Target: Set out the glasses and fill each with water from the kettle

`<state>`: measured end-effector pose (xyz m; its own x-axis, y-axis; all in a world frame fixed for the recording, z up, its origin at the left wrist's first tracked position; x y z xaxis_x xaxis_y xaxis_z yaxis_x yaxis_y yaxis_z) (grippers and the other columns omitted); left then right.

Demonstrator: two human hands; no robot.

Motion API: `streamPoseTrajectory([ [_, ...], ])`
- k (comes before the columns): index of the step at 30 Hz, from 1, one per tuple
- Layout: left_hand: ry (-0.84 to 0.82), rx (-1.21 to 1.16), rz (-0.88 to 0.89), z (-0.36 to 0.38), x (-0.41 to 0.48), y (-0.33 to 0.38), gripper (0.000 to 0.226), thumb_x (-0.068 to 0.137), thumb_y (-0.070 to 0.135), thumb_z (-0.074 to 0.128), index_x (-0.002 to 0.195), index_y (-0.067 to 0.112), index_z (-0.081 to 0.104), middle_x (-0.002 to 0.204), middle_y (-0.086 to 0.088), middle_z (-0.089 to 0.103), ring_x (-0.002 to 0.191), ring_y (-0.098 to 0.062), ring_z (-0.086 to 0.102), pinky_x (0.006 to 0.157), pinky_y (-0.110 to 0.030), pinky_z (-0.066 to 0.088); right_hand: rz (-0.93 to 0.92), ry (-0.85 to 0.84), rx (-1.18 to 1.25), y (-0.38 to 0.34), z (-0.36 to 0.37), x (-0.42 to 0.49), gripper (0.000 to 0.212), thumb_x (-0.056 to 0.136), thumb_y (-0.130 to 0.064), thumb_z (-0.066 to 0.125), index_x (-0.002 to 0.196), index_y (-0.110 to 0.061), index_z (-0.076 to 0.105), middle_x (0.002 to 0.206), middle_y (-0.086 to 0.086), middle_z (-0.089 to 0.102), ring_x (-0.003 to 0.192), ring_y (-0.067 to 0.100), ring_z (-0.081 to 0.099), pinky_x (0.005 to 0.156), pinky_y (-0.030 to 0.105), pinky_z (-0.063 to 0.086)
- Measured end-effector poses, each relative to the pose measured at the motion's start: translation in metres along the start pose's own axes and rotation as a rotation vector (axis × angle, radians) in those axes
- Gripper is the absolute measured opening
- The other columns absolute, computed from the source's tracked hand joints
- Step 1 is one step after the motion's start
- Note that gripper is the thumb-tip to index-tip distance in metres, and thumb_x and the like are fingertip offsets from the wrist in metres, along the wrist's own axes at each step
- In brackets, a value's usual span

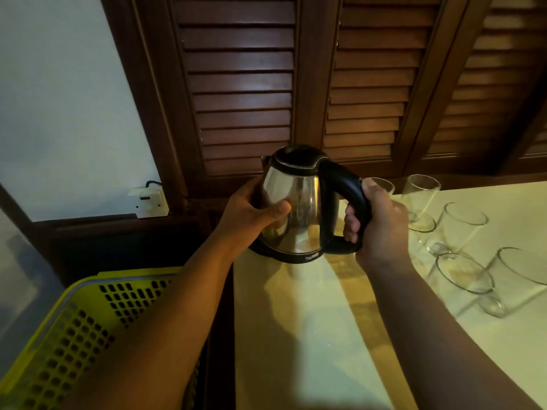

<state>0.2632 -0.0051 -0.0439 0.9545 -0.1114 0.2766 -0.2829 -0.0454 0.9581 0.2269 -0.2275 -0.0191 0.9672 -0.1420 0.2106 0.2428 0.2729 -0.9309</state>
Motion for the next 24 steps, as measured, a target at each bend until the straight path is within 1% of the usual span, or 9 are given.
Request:
streamPoseTrajectory([
  [3, -0.012, -0.003, 0.048, 0.002, -0.008, 0.006, 0.082, 0.072, 0.082, 0.064, 0.117, 0.012, 0.067, 0.107, -0.007, 0.074, 0.103, -0.023, 0.073, 0.082, -0.034, 0.061, -0.01, 0.019, -0.012, -0.009, -0.008, -0.015, 0.038, 0.094, -0.045, 0.057, 0.066, -0.027, 0.074, 0.057, 0.005, 0.052, 0.047, 0.017, 0.043, 0.047, 0.03, 0.035],
  [5, -0.07, -0.054, 0.049, 0.001, -0.008, 0.008, 0.083, 0.083, 0.075, 0.059, 0.116, -0.001, 0.064, 0.111, -0.024, 0.069, 0.108, -0.039, 0.068, 0.095, -0.055, 0.056, -0.003, 0.021, -0.004, -0.014, -0.014, -0.026, 0.036, 0.091, -0.047, 0.058, 0.067, -0.027, 0.074, 0.059, 0.006, 0.051, 0.048, 0.017, 0.043, 0.047, 0.029, 0.035],
  [6, -0.096, -0.086, 0.046, 0.002, -0.008, 0.011, 0.074, 0.085, 0.07, 0.063, 0.114, 0.001, 0.067, 0.108, -0.022, 0.07, 0.106, -0.039, 0.068, 0.095, -0.057, 0.054, -0.002, 0.023, 0.005, -0.017, -0.018, -0.032, 0.035, 0.091, -0.048, 0.058, 0.068, -0.027, 0.074, 0.059, 0.006, 0.05, 0.048, 0.018, 0.042, 0.047, 0.03, 0.035],
  [8, -0.154, -0.178, 0.012, 0.006, -0.007, 0.015, 0.054, 0.081, 0.059, 0.075, 0.111, 0.014, 0.073, 0.102, -0.009, 0.073, 0.099, -0.028, 0.069, 0.088, -0.046, 0.053, 0.003, 0.03, 0.01, -0.021, -0.024, -0.042, 0.034, 0.09, -0.049, 0.059, 0.07, -0.026, 0.073, 0.059, 0.006, 0.05, 0.048, 0.018, 0.042, 0.047, 0.03, 0.035],
  [9, -0.19, -0.23, -0.015, 0.01, -0.006, 0.016, 0.053, 0.077, 0.054, 0.08, 0.113, 0.015, 0.073, 0.101, -0.007, 0.073, 0.097, -0.025, 0.069, 0.085, -0.042, 0.053, 0.008, 0.039, 0.006, -0.022, -0.027, -0.048, 0.035, 0.09, -0.05, 0.059, 0.07, -0.026, 0.073, 0.059, 0.006, 0.05, 0.048, 0.018, 0.043, 0.048, 0.03, 0.036],
  [13, -0.319, -0.268, -0.063, 0.028, -0.007, 0.018, 0.072, 0.077, 0.048, 0.083, 0.128, 0.001, 0.062, 0.108, -0.015, 0.068, 0.096, -0.027, 0.066, 0.079, -0.037, 0.054, 0.019, 0.079, -0.005, -0.026, -0.039, -0.067, 0.036, 0.089, -0.05, 0.058, 0.07, -0.025, 0.073, 0.058, 0.006, 0.049, 0.047, 0.019, 0.042, 0.049, 0.03, 0.037],
  [16, -0.39, -0.263, -0.077, 0.04, -0.012, 0.02, 0.09, 0.073, 0.05, 0.085, 0.131, -0.011, 0.052, 0.102, -0.014, 0.068, 0.09, -0.026, 0.067, 0.072, -0.034, 0.055, 0.014, 0.087, -0.025, -0.031, -0.051, -0.079, 0.037, 0.089, -0.051, 0.057, 0.069, -0.024, 0.074, 0.056, 0.006, 0.048, 0.046, 0.019, 0.041, 0.048, 0.03, 0.037],
  [19, -0.445, -0.277, -0.075, 0.051, -0.022, 0.021, 0.095, 0.067, 0.049, 0.089, 0.128, -0.012, 0.05, 0.096, -0.011, 0.072, 0.083, -0.023, 0.071, 0.068, -0.03, 0.058, 0.015, 0.103, -0.046, -0.034, -0.067, -0.089, 0.04, 0.089, -0.051, 0.058, 0.069, -0.019, 0.072, 0.052, 0.005, 0.048, 0.044, 0.02, 0.04, 0.049, 0.03, 0.036],
  [24, -0.442, -0.301, -0.092, 0.068, -0.038, 0.02, 0.104, 0.062, 0.048, 0.093, 0.133, -0.014, 0.048, 0.106, -0.019, 0.07, 0.089, -0.028, 0.07, 0.071, -0.032, 0.058, -0.008, 0.09, -0.074, -0.04, -0.086, -0.106, 0.044, 0.088, -0.053, 0.059, 0.071, -0.014, 0.07, 0.051, 0.006, 0.047, 0.043, 0.021, 0.04, 0.05, 0.032, 0.036],
])
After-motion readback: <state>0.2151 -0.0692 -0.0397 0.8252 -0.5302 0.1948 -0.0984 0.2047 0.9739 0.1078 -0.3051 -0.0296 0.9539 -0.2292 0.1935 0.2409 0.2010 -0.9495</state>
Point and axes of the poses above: each hand's wrist, its own x-axis towards the middle knuckle, its own z-axis out of the palm, y = z × x, the point moved 6 cm from there along x, towards the middle knuckle
